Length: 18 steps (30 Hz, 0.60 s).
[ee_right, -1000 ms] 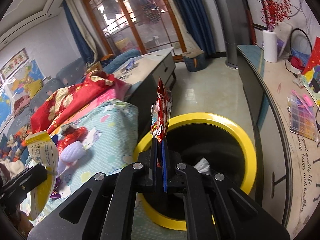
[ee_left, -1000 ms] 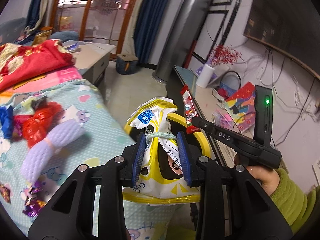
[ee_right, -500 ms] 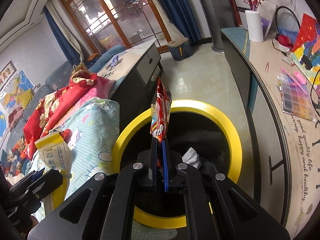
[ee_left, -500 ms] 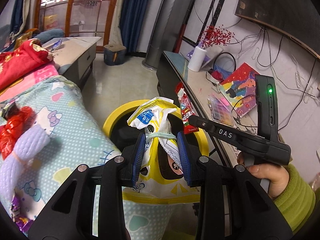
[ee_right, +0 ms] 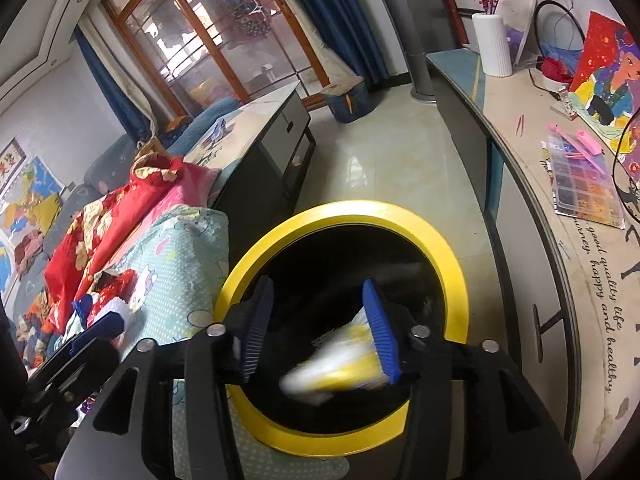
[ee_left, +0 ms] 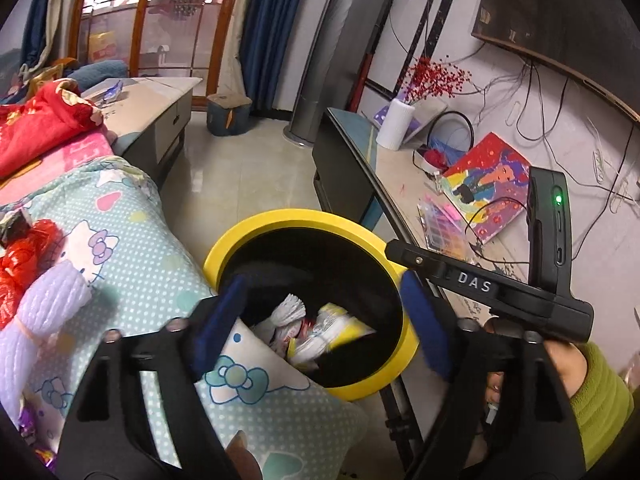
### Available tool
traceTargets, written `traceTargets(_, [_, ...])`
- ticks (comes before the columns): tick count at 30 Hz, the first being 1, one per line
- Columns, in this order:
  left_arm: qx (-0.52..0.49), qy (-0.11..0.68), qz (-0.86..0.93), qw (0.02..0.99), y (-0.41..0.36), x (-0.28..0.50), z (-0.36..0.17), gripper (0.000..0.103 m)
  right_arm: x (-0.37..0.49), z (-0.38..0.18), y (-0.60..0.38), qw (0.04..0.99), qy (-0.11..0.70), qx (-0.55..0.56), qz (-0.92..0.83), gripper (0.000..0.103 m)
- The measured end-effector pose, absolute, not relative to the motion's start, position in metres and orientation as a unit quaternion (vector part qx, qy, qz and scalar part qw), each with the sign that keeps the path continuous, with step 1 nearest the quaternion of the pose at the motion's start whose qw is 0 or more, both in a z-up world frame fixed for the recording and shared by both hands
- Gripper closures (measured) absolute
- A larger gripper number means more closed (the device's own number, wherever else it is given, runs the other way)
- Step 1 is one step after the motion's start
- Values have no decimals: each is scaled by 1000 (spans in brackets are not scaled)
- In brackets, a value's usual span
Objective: Collect trash
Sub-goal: 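Open the right tool over the bin while the left tool opens, dropping both wrappers, then move both open tools back over the remaining trash on the bed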
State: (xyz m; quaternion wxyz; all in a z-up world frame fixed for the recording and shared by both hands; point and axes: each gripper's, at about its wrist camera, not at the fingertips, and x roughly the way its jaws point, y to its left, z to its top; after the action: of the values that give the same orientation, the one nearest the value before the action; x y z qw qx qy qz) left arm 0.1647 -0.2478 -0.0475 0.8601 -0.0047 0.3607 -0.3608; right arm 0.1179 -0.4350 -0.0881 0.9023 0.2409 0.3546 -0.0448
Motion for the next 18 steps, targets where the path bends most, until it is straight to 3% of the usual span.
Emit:
traceTargets(5, [-12, 346, -353, 869, -240, 162, -42, 13, 114, -83, -436, 907, 341, 240, -53, 48])
traceTargets(12, [-16, 324, -341, 882, -229, 158, -30, 11, 110, -68, -426, 923, 312, 217, -68, 33])
traceTargets(18, [-27, 302, -323, 896, -210, 152, -20, 11, 111, -58, -416, 929, 302, 204, -64, 28])
